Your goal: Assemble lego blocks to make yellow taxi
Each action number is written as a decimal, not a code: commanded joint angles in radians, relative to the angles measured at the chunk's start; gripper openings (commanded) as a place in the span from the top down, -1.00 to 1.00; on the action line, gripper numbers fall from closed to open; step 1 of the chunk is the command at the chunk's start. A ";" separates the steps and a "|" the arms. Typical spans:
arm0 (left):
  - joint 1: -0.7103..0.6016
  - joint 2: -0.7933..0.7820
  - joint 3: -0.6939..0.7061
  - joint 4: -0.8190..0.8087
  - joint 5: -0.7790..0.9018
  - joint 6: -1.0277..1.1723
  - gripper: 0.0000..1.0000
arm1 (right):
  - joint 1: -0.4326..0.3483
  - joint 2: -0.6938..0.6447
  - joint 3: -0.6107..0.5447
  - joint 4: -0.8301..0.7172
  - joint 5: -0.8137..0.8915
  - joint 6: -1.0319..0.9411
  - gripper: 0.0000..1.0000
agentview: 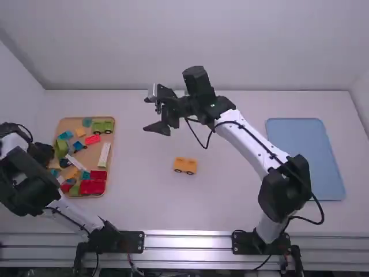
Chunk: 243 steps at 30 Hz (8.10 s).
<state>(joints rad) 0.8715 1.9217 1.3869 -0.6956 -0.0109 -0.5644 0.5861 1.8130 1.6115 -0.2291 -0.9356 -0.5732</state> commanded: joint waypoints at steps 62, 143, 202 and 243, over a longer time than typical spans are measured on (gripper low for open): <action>-0.034 0.084 -0.148 0.239 -0.011 -0.076 0.31 | -0.017 -0.001 -0.003 -0.019 0.045 -0.014 -0.97; -1.146 -0.494 -0.673 1.331 0.397 0.552 0.97 | -0.159 0.000 -0.515 0.895 0.046 0.865 -0.62; -1.139 -0.494 -0.674 1.006 -0.061 0.397 -0.98 | -0.055 -0.068 -0.349 -0.576 0.966 -0.061 1.00; -1.135 -0.450 -0.674 0.890 0.658 1.230 -0.98 | -0.406 -0.235 -0.588 -0.344 0.270 -0.511 -0.98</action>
<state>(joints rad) -0.2649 1.4437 0.6910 0.2058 0.3244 0.3138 0.2287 1.5536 1.0870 -0.5713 -0.5064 -1.0515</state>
